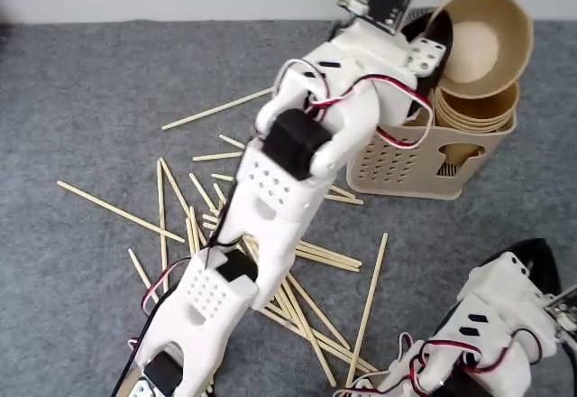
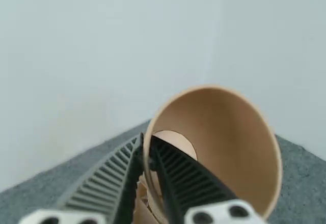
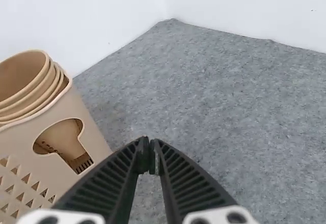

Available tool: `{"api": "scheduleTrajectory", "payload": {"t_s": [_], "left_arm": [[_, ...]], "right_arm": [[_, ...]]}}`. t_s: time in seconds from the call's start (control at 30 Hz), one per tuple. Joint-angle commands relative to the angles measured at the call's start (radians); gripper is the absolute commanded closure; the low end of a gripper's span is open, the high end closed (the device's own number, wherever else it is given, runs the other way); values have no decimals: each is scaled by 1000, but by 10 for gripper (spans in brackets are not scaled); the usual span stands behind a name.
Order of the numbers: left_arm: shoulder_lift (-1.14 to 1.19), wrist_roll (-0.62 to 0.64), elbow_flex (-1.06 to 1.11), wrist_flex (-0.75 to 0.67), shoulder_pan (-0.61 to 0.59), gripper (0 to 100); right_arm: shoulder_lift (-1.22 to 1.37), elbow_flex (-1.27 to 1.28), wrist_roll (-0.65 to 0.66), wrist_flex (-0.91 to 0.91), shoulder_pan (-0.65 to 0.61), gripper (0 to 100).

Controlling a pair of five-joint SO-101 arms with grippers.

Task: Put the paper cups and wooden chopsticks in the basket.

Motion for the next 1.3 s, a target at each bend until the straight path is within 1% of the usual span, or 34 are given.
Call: {"api": "scheduleTrajectory", "payload": {"t_s": [0.0,0.2,0.47,0.53,0.6,0.63,0.7,0.97,1.27], "left_arm": [[35,11,-65,-48,6,987],[123,12,-65,-40,21,987],[160,8,-64,-46,68,972],[158,11,-64,-48,69,912],[157,20,-64,-40,71,814],[155,48,-64,-32,71,774],[152,94,-64,-23,71,736],[44,94,-62,-44,68,739],[29,94,-54,-126,11,806]], "right_arm": [[21,-3,-8,-15,2,990],[21,-3,-8,-15,2,990],[21,-3,-8,-15,2,990],[21,-3,-8,-15,1,990],[21,-3,-8,-15,1,990],[21,-3,-8,-15,1,990],[21,-3,-8,-15,1,990],[21,-3,-9,-15,1,990],[21,-3,-11,-15,-1,990]]}}
